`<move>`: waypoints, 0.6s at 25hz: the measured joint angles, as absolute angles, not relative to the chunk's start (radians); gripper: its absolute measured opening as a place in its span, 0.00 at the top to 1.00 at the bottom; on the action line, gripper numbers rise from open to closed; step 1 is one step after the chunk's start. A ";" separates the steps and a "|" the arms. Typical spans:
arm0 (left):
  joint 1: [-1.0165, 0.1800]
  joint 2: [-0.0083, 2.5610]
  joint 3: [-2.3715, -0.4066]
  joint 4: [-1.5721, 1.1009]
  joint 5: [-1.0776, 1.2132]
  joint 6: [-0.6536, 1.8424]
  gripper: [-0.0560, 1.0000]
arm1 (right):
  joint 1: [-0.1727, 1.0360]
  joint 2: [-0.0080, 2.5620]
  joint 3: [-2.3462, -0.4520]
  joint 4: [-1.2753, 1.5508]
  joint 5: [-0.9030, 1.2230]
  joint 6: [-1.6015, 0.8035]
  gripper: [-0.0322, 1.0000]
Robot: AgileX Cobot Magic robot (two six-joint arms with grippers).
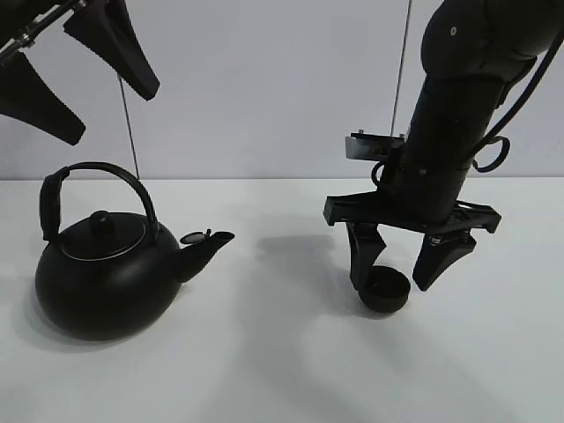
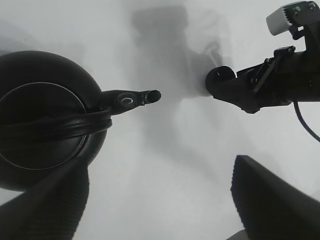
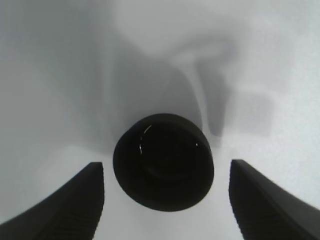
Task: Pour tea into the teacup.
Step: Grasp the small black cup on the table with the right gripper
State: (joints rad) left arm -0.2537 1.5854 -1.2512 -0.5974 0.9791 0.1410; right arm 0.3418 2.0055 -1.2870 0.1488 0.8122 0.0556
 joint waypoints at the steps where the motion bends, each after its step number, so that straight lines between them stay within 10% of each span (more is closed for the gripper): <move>1: -0.254 1.585 -1.251 -0.597 0.979 0.141 0.41 | 0.342 2.006 -1.287 0.149 0.812 0.056 0.50; 15: -0.254 1.585 -1.251 -0.597 0.979 0.141 0.41 | 0.342 2.006 -1.287 0.169 0.786 0.056 0.50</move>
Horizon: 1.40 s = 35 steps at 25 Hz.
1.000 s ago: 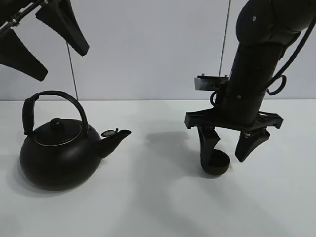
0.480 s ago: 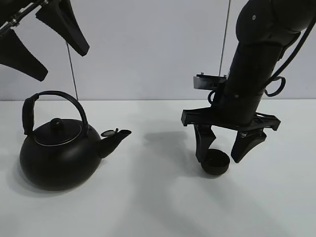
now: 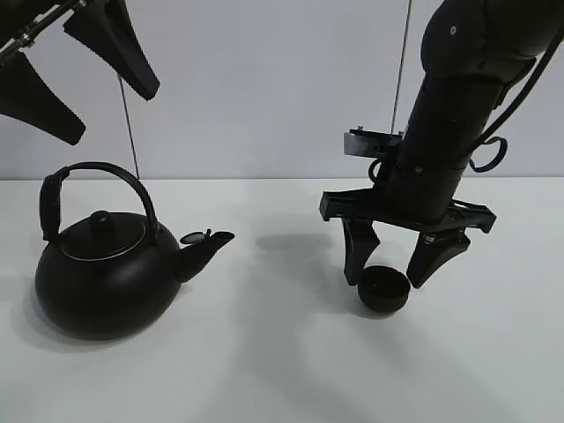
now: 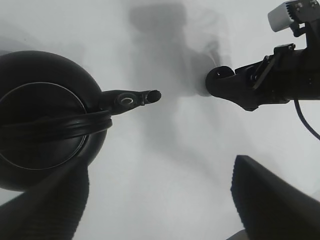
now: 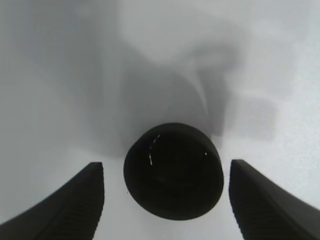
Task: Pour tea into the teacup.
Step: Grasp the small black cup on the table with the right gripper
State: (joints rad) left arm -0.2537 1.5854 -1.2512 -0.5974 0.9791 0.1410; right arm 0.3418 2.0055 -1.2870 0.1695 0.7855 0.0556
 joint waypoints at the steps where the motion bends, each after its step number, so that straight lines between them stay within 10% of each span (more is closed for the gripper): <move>1: -0.254 1.585 -1.251 -0.597 0.979 0.141 0.41 | 0.342 2.006 -1.287 0.173 0.786 0.057 0.50; 35: -0.254 1.585 -1.251 -0.597 0.979 0.141 0.41 | 0.342 2.025 -1.287 0.122 0.793 0.160 0.45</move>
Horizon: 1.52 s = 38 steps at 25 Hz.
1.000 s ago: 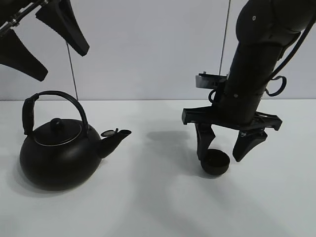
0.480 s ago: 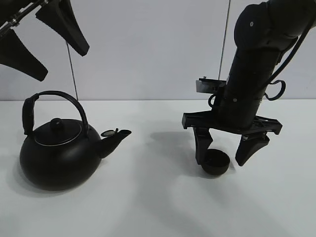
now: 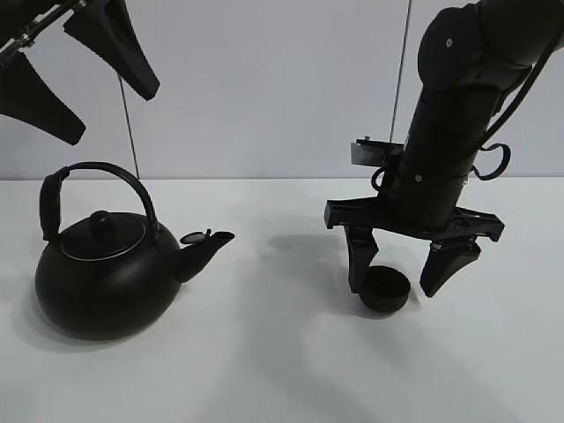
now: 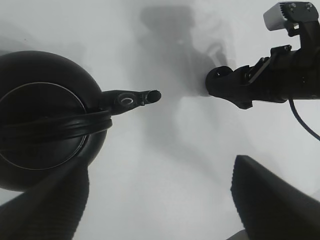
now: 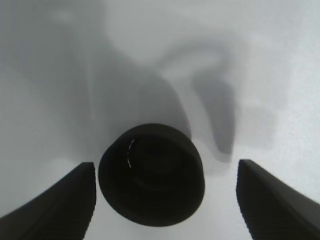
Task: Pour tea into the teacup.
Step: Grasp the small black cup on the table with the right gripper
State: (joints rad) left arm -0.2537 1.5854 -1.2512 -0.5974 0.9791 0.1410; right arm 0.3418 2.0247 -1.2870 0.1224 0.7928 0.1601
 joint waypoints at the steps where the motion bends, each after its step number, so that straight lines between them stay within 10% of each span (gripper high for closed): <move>1: -0.254 1.585 -1.251 -0.597 0.979 0.141 0.41 | 0.342 2.025 -1.287 0.122 0.793 0.160 0.45; 38: -0.254 1.585 -1.251 -0.597 0.971 0.141 0.41 | 0.377 2.060 -1.320 0.037 0.842 0.164 0.45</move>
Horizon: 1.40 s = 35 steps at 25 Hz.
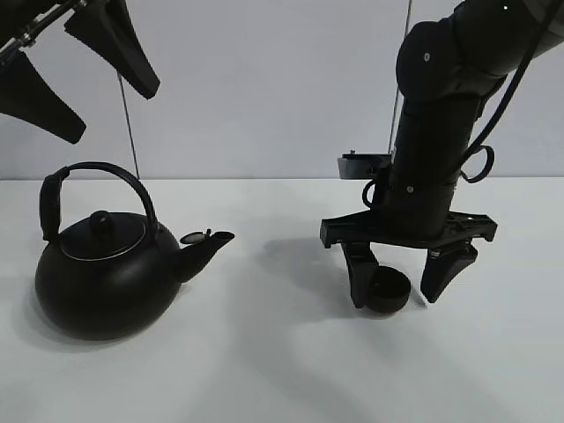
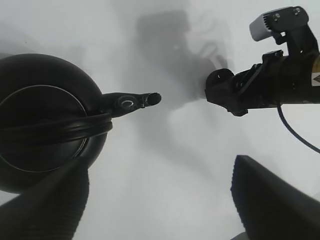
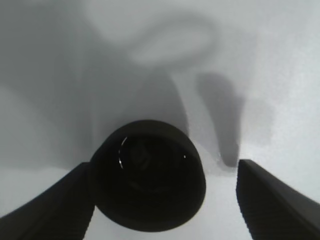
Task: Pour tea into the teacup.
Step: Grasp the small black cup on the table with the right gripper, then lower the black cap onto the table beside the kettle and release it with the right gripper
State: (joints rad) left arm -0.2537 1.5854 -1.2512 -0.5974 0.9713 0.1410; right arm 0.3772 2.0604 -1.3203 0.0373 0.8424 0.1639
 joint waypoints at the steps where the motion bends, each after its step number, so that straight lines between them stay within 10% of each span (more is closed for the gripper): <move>1: -0.254 1.585 -1.251 -0.597 0.971 0.141 0.41 | 0.377 2.062 -1.320 0.040 0.840 0.164 0.45; 7: -0.254 1.585 -1.251 -0.597 0.971 0.141 0.41 | 0.377 2.062 -1.324 0.041 0.835 0.164 0.58; 35: -0.254 1.585 -1.251 -0.597 0.971 0.141 0.41 | 0.563 2.092 -1.570 0.082 0.944 0.104 0.58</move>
